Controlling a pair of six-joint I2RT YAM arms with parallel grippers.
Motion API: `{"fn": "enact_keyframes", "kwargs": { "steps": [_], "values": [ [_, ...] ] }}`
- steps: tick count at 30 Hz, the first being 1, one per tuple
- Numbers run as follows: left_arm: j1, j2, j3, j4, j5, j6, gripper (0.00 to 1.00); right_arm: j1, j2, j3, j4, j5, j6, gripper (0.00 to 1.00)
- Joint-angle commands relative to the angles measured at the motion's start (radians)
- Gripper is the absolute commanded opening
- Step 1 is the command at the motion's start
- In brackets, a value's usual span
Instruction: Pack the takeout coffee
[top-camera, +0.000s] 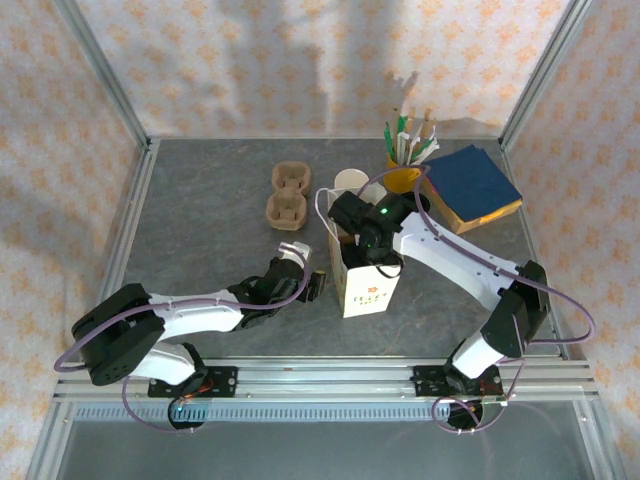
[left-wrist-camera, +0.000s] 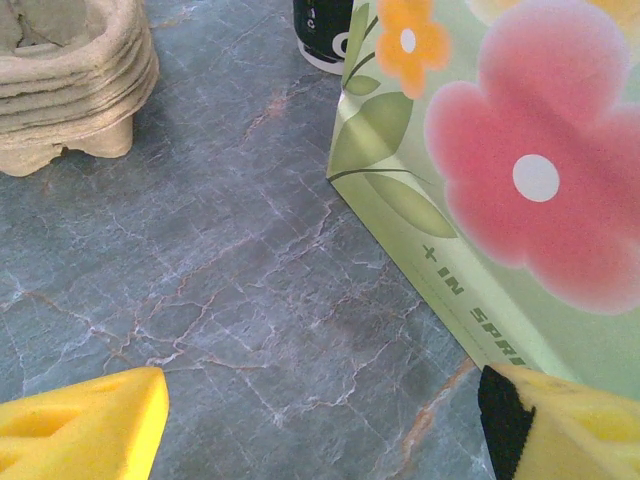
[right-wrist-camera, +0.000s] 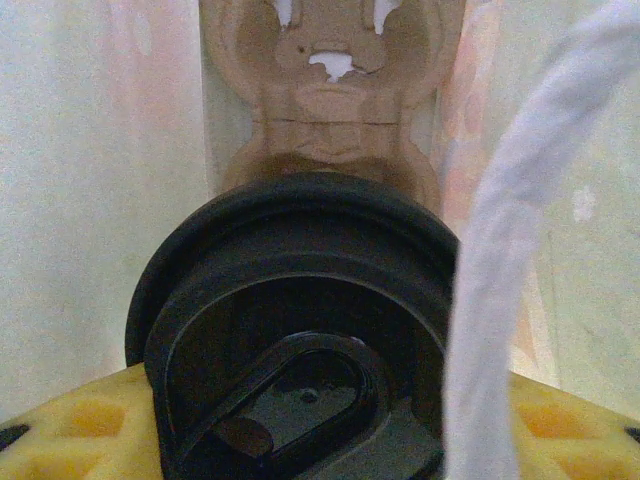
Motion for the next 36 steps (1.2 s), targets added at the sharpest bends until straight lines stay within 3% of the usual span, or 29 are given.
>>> {"fn": "enact_keyframes", "kwargs": {
  "steps": [1, 36],
  "values": [
    [-0.01, 0.01, 0.025, 0.007, -0.024, -0.003, 0.83, -0.008, 0.005, 0.026, 0.006, 0.025, -0.006, 0.48],
    [-0.009, 0.016, 0.02, 0.003, -0.027, -0.007, 0.83, -0.013, 0.02, -0.041, 0.048, 0.009, -0.016, 0.48]
  ]
}}
